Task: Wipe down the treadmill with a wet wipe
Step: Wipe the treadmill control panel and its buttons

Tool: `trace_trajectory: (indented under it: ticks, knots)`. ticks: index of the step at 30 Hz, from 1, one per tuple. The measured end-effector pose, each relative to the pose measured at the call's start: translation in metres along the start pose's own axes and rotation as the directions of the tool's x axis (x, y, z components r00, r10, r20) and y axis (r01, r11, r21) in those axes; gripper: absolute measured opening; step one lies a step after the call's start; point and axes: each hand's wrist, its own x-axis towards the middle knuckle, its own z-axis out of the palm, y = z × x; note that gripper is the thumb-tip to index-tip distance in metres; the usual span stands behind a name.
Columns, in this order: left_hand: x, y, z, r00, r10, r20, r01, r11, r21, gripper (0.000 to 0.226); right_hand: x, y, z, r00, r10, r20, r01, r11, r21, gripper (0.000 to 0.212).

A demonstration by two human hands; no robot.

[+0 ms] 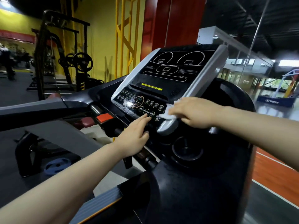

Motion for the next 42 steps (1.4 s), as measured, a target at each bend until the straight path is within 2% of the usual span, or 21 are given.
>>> trace_trajectory:
  ticks: [5, 10, 14, 16, 19, 20, 22, 24, 26, 28, 30, 31, 33, 35, 38, 40, 42]
  knots:
    - [0.026, 0.022, 0.006, 0.997, 0.074, 0.028, -0.073, 0.997, -0.036, 0.054, -0.003, 0.064, -0.02, 0.975, 0.21, -0.065, -0.208, 0.977, 0.036, 0.035]
    - [0.054, 0.041, 0.006, 0.99, 0.139, -0.01, -0.139, 0.99, -0.002, 0.05, -0.004, 0.14, -0.032, 0.904, 0.399, -0.151, -0.38, 0.914, 0.141, 0.031]
    - [0.075, 0.051, 0.005, 0.988, 0.154, -0.01, -0.153, 0.988, 0.033, 0.051, -0.007, 0.2, -0.042, 0.845, 0.509, -0.167, -0.48, 0.858, 0.184, 0.034]
    - [0.085, 0.056, 0.005, 0.988, 0.154, -0.023, -0.154, 0.988, 0.012, 0.049, -0.01, 0.225, -0.043, 0.78, 0.584, -0.224, -0.53, 0.808, 0.258, 0.036]
    - [0.095, 0.061, 0.007, 0.991, 0.106, -0.086, -0.107, 0.994, -0.009, 0.043, -0.004, 0.245, -0.034, 0.646, 0.699, -0.308, -0.525, 0.699, 0.486, 0.041]
    - [0.098, 0.063, 0.008, 0.99, 0.094, -0.105, -0.097, 0.995, -0.015, 0.04, -0.003, 0.247, -0.03, 0.637, 0.696, -0.331, -0.505, 0.702, 0.503, 0.042]
    - [0.101, 0.069, 0.008, 0.989, 0.08, -0.126, -0.084, 0.996, -0.027, 0.035, -0.011, 0.239, -0.02, 0.706, 0.612, -0.357, -0.445, 0.775, 0.449, 0.048]
    - [0.103, 0.072, 0.008, 0.988, 0.07, -0.139, -0.074, 0.997, -0.023, 0.033, -0.031, 0.223, -0.003, 0.835, 0.395, -0.384, -0.233, 0.884, 0.405, 0.059]
    - [0.105, 0.07, 0.006, 0.989, 0.056, -0.134, -0.056, 0.998, 0.002, 0.037, -0.047, 0.205, 0.018, 0.909, 0.133, -0.394, 0.051, 0.905, 0.422, 0.062]
    - [0.107, 0.069, 0.004, 0.99, 0.059, -0.128, -0.053, 0.997, 0.055, 0.039, -0.05, 0.202, 0.025, 0.916, -0.088, -0.392, 0.232, 0.912, 0.339, 0.051]
    - [0.108, 0.071, 0.003, 0.988, 0.078, -0.134, -0.063, 0.991, 0.117, 0.038, -0.041, 0.214, 0.018, 0.878, -0.217, -0.427, 0.329, 0.921, 0.208, 0.036]
    - [0.108, 0.073, 0.003, 0.988, 0.075, -0.136, -0.058, 0.99, 0.126, 0.037, -0.037, 0.222, 0.013, 0.855, -0.235, -0.463, 0.346, 0.923, 0.17, 0.029]
    - [0.107, 0.076, 0.003, 0.988, 0.058, -0.143, -0.04, 0.991, 0.125, 0.037, -0.033, 0.245, 0.002, 0.84, -0.131, -0.526, 0.274, 0.94, 0.203, 0.024]
    - [0.105, 0.078, 0.005, 0.987, 0.06, -0.152, -0.037, 0.989, 0.145, 0.038, -0.033, 0.275, -0.005, 0.859, 0.021, -0.512, 0.143, 0.949, 0.28, 0.033]
    - [0.101, 0.08, 0.009, 0.987, 0.05, -0.15, -0.027, 0.988, 0.151, 0.042, -0.042, 0.308, -0.013, 0.887, 0.133, -0.442, 0.027, 0.941, 0.337, 0.052]
    - [0.099, 0.082, 0.011, 0.987, 0.026, -0.156, -0.006, 0.992, 0.126, 0.044, -0.046, 0.319, -0.012, 0.902, 0.127, -0.412, 0.013, 0.947, 0.32, 0.064]
    - [0.097, 0.082, 0.013, 0.987, 0.022, -0.158, -0.005, 0.995, 0.104, 0.046, -0.043, 0.316, -0.011, 0.914, 0.014, -0.406, 0.08, 0.974, 0.214, 0.07]
